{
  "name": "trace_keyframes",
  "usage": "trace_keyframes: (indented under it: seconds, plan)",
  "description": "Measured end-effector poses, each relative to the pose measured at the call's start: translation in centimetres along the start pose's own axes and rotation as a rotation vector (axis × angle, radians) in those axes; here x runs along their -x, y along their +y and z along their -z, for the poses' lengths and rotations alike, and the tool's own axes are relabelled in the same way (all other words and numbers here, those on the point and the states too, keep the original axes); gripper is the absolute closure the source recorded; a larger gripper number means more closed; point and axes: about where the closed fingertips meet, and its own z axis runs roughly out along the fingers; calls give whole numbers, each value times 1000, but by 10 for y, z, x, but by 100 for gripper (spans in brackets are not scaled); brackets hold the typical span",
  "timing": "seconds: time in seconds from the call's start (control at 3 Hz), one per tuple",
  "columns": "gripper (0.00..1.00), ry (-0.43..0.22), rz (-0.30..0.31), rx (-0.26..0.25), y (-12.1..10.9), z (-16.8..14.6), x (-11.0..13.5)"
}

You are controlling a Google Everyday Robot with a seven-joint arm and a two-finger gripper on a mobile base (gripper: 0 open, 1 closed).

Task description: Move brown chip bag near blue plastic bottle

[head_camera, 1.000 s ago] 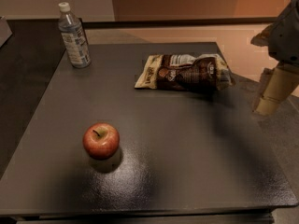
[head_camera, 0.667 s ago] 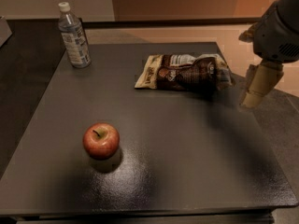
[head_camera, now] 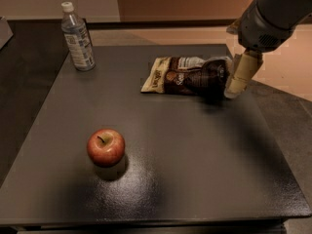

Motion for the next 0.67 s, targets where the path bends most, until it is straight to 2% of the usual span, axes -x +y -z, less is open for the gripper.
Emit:
trace_keyframes:
  seconds: [0.33, 0.67]
  plan:
    - [0, -28, 14, 9, -28, -19, 12]
    - [0, -22, 26, 42, -41, -42, 17]
